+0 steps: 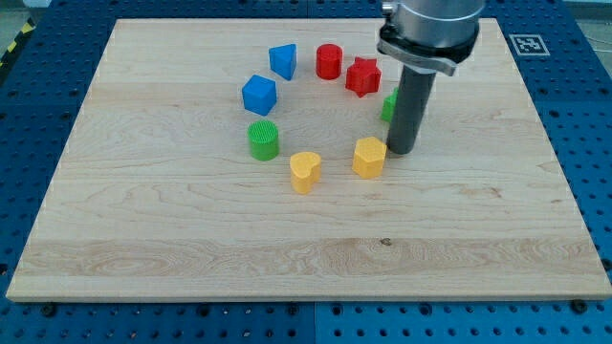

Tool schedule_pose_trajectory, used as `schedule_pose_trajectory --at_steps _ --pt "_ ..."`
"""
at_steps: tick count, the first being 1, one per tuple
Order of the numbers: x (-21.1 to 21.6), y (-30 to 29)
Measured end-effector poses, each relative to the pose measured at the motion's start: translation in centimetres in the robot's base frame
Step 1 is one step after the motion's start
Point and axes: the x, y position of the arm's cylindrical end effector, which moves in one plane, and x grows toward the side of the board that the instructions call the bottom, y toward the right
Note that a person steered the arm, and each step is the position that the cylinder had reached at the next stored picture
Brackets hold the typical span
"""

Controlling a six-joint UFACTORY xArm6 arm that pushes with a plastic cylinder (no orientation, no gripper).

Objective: Push the green star to the top left of the blue cube

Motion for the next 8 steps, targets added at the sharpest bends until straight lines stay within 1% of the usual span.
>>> schedule_pose_trajectory --at_steps 1,2,3,8 --pt "-3.9 1.4" --pt "-7.8 1.5" --pt "-10.0 1.5" --pt "-11.6 1.3"
